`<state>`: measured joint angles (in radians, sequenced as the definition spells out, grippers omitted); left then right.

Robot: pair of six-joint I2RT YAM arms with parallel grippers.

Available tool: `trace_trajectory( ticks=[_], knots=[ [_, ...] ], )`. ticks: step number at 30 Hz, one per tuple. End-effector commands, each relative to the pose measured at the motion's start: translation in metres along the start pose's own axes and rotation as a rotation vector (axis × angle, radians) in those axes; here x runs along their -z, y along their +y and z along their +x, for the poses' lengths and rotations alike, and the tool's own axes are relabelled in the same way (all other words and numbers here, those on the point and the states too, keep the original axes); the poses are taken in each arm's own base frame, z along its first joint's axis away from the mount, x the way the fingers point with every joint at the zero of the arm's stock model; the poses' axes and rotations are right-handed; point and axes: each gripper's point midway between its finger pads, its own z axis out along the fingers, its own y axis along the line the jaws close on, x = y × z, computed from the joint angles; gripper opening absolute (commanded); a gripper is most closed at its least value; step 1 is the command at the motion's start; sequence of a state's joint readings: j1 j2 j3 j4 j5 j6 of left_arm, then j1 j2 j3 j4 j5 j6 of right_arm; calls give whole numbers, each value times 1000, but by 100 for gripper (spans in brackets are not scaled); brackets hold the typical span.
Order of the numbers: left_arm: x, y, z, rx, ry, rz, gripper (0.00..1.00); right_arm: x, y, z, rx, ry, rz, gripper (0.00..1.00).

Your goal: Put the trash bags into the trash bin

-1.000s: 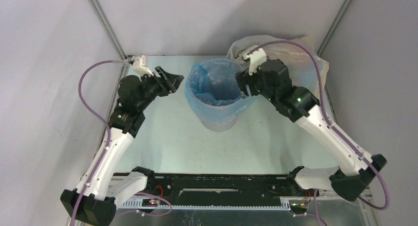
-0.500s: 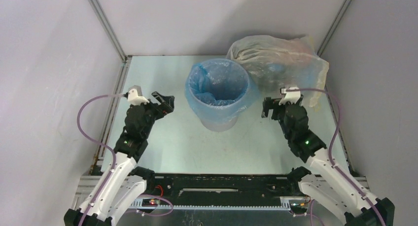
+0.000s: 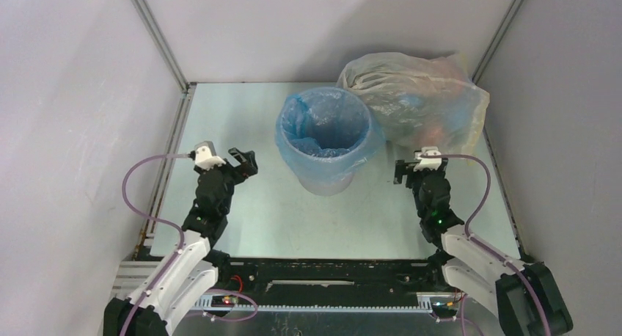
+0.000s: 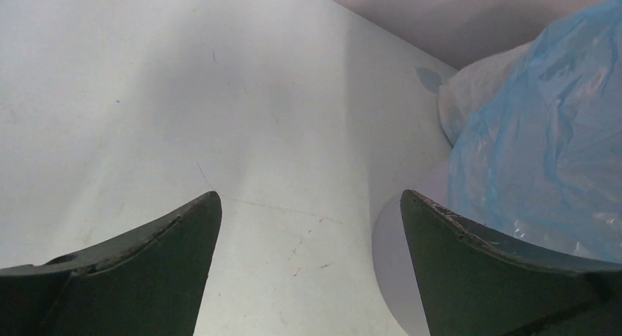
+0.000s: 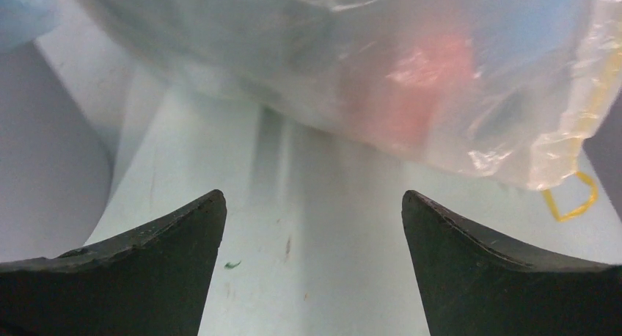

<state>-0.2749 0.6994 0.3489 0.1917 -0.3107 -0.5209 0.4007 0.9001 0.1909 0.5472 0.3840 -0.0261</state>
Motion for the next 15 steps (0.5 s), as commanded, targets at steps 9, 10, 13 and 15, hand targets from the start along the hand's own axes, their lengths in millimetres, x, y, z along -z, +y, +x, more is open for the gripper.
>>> trace_trajectory(
  ticks=[9, 10, 13, 15],
  knots=[
    [-7, -10, -31, -225, -157, 60, 100, -38, -38, -18, -235, -26, -55, 97],
    [-8, -7, -34, -245, -166, 45, 100, -38, -38, -10, -233, -14, -59, 97],
    [-11, 4, -38, -323, -179, -11, 100, -37, -34, -4, -226, -41, -82, 97],
    [-12, 13, -38, -363, -180, -51, 100, -36, -30, -1, -156, -27, -110, 95]
  ],
)
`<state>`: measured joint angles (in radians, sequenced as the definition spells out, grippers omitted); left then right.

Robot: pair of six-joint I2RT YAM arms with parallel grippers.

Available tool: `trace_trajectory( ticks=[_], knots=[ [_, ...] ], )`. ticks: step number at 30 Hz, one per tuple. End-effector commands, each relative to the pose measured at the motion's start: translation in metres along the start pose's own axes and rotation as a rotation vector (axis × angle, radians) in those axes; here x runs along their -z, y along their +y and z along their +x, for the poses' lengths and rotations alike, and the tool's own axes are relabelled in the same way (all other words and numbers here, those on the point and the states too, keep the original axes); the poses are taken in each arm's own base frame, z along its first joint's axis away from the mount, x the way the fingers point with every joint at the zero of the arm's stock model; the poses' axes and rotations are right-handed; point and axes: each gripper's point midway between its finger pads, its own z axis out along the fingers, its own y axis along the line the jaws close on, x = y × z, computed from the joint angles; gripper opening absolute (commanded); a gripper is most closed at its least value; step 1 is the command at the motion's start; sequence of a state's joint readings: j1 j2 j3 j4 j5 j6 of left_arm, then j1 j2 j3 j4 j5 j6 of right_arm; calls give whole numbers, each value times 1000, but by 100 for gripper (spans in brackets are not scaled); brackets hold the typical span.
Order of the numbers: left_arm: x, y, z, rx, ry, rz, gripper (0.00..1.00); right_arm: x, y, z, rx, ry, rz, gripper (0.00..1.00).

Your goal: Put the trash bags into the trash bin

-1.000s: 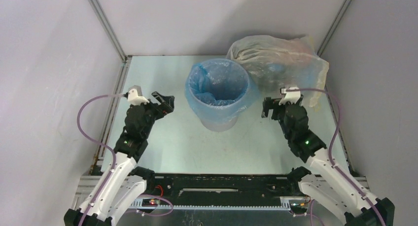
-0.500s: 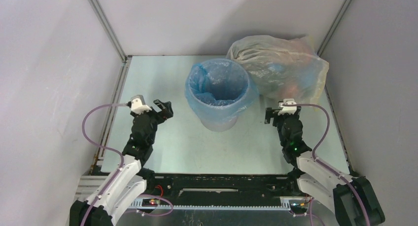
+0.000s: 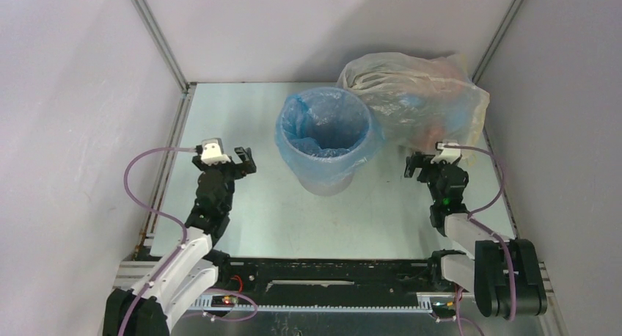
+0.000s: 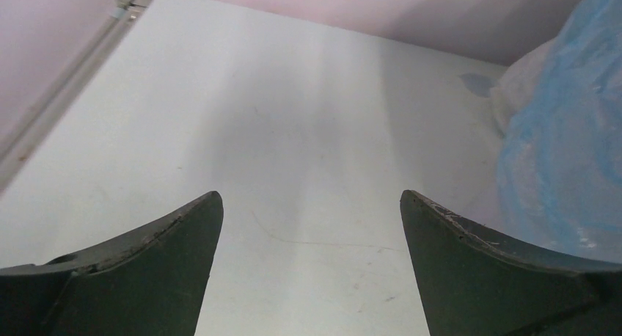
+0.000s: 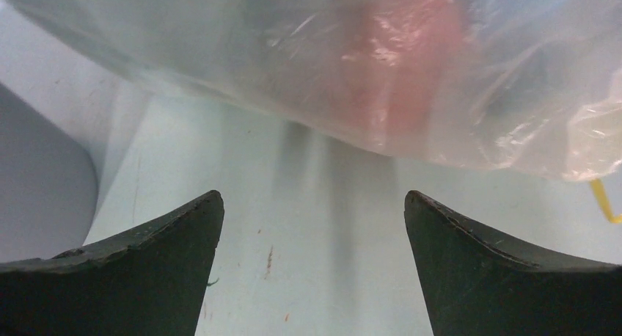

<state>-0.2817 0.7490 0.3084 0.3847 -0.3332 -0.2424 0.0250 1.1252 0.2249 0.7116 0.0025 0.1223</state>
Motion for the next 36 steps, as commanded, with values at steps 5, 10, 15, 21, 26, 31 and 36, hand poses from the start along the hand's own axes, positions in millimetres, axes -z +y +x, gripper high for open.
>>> trace_trajectory(
  ticks=[5, 10, 15, 21, 26, 31, 36],
  knots=[
    [-9, 42, -15, -136, -76, -157, 100, 15, 0, -28, 167, -140, -5, 94],
    [-14, 60, -2, -142, -84, -172, 100, 0, -14, -22, 71, -171, 4, 94],
    [-18, 77, 8, -155, -82, -200, 100, -13, -27, -6, 42, -111, 82, 97],
    [-24, 88, 14, -176, -96, -209, 100, -25, -24, -6, 66, -85, 104, 100],
    [-29, 92, 19, -208, -117, -205, 100, -25, -22, -3, 71, -67, 87, 100],
    [-44, 91, 34, -231, -54, -186, 100, -26, -25, -3, 58, -60, 73, 100],
    [-44, 95, 31, -223, -71, -214, 100, -26, -25, -3, 58, -61, 73, 100]
  ],
)
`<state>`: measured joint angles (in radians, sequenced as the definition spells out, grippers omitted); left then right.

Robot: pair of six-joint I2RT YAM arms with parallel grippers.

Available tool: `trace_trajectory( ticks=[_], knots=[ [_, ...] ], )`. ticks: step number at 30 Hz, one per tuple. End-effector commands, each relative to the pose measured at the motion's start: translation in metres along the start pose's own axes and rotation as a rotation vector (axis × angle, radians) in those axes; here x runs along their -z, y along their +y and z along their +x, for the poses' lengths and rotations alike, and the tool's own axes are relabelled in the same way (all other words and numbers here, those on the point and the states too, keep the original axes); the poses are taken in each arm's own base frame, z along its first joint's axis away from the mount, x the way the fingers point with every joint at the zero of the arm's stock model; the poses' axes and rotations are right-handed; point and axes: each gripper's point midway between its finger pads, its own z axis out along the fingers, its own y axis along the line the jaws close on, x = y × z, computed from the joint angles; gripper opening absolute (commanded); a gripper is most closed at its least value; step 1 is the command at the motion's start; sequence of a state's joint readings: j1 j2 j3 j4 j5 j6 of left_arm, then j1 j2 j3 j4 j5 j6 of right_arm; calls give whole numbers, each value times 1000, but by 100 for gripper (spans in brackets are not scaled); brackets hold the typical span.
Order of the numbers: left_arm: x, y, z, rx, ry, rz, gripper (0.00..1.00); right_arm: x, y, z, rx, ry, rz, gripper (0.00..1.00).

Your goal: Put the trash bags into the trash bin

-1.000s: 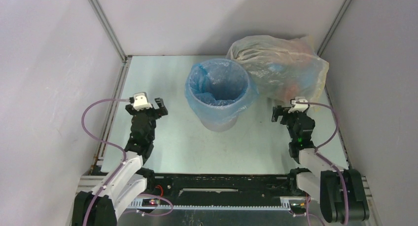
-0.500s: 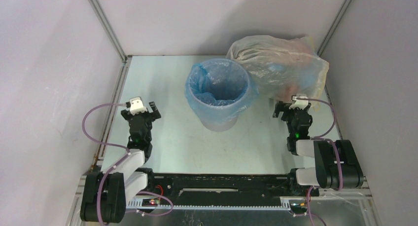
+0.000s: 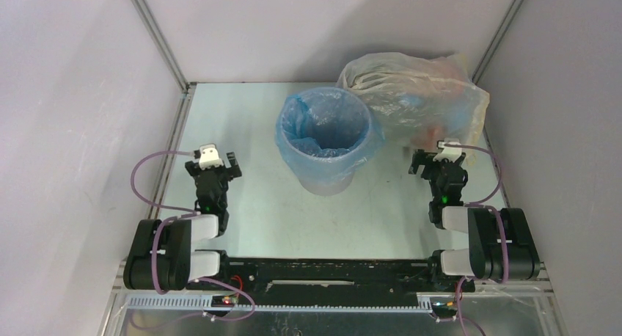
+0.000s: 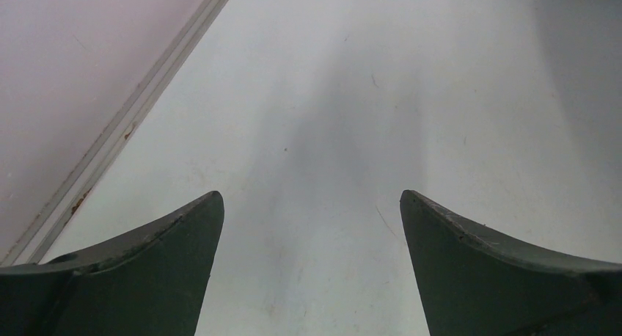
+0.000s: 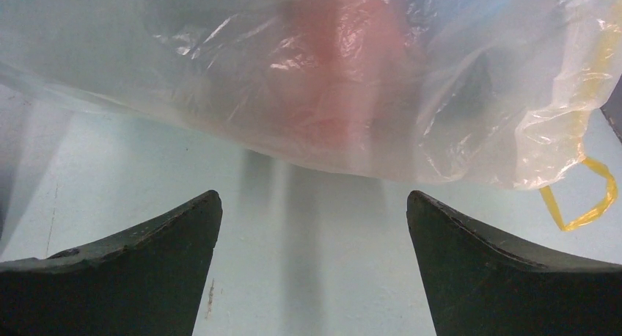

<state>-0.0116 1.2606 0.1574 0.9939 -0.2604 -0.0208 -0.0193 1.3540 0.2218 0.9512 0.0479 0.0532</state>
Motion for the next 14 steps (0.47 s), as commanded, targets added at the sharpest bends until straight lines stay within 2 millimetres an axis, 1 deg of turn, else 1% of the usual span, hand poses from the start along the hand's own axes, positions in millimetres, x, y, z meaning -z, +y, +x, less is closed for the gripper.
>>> trace_trajectory(
  ticks=[1, 14],
  knots=[
    [-8, 4, -32, 2, -100, -22, 100, -7, 3, -17, -5, -46, -14, 100],
    [-9, 4, -31, 1, -97, -22, 100, -7, 3, -17, -5, -47, -14, 100]
  ],
)
